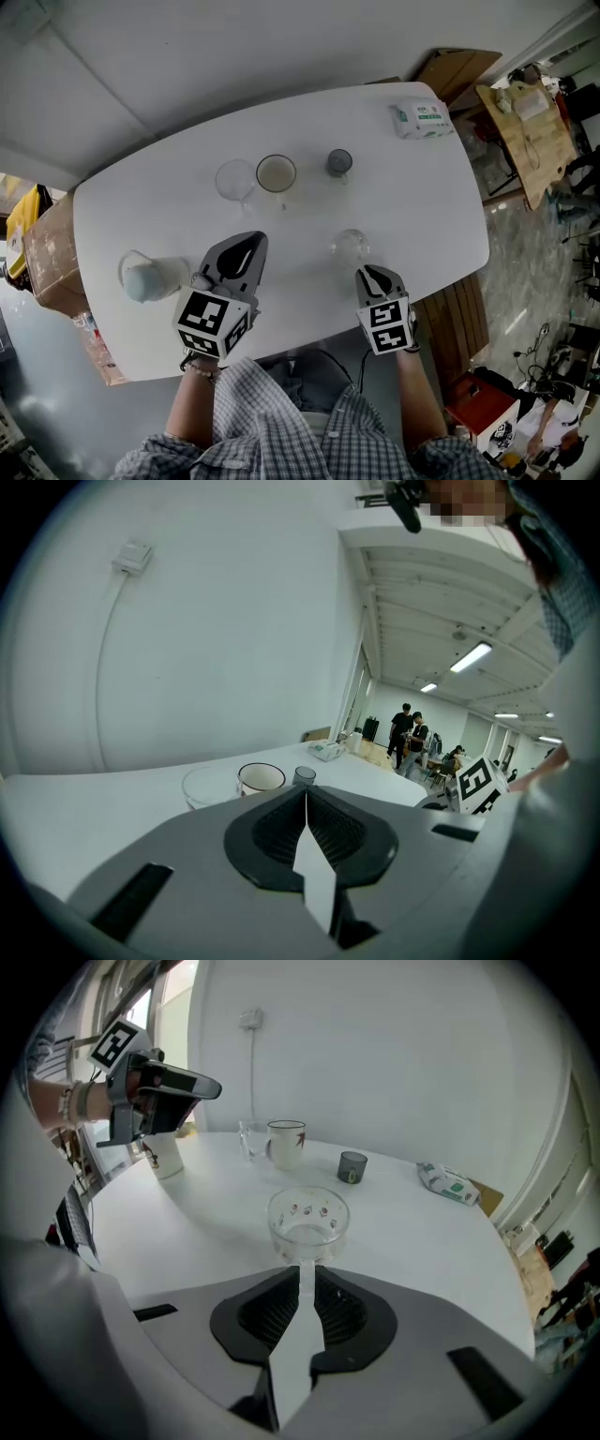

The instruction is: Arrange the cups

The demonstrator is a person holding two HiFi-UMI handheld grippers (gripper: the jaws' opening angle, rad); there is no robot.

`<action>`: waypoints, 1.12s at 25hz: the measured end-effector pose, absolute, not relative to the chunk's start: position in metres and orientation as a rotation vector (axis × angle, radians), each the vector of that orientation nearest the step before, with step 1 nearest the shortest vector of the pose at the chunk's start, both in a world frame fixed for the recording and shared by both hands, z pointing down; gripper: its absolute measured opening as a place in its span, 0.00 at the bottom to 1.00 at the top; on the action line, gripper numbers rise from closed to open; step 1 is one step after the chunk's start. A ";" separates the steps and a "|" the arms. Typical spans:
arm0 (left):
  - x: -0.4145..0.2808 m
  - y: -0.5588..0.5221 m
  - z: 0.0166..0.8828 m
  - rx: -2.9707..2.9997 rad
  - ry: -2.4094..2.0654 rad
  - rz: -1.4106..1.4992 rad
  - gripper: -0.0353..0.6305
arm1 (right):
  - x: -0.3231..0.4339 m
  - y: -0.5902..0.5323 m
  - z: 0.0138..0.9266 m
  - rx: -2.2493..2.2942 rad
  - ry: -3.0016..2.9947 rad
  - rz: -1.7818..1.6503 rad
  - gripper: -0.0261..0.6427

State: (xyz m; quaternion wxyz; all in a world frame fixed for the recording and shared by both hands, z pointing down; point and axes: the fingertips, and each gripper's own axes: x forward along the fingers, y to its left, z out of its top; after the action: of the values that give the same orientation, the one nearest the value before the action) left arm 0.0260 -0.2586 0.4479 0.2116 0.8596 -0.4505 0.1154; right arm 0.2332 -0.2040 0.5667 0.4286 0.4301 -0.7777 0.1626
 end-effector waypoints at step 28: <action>0.015 -0.277 0.439 2.403 -1.184 0.242 0.07 | 0.144 -0.329 0.566 1.418 -1.990 0.577 0.13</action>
State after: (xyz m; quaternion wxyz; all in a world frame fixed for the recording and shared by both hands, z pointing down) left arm 0.0154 -0.2772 0.4392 0.2238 0.8707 -0.4291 0.0878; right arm 0.1444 -0.3289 0.5657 0.3104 0.5368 -0.7535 0.2186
